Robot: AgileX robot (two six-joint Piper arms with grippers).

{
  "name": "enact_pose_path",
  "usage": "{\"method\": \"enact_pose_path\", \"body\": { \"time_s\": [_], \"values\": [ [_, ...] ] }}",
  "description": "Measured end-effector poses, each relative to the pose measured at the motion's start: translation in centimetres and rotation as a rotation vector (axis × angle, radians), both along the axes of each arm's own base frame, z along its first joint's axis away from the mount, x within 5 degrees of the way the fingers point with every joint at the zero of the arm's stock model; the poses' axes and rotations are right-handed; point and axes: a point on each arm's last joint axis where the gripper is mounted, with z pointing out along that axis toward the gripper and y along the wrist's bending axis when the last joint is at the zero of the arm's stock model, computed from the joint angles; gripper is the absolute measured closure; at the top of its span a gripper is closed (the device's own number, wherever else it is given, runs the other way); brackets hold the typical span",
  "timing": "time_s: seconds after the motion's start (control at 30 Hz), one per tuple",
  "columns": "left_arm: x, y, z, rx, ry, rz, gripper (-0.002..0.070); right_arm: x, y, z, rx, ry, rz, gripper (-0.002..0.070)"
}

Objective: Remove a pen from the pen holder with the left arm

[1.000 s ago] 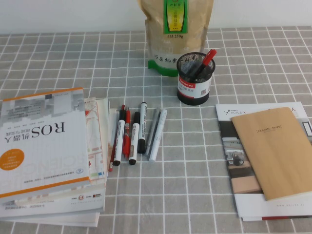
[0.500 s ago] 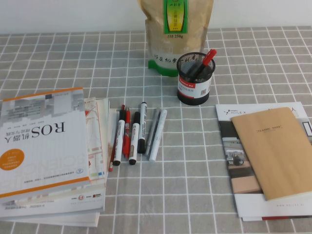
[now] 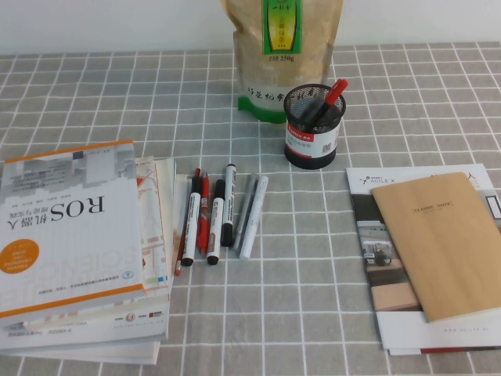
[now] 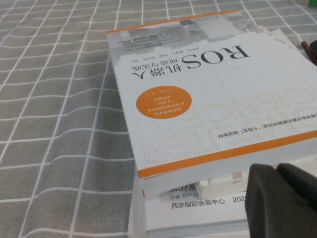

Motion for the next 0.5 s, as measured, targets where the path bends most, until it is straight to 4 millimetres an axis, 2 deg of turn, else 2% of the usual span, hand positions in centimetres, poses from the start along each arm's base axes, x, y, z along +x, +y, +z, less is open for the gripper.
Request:
{"method": "enact_pose_path", "body": {
  "time_s": [0.5],
  "values": [
    [0.0,0.0,0.0,0.0,0.0,0.0,0.0678,0.0,0.0,0.0,0.0,0.0,0.0,0.0689]
  ]
}}
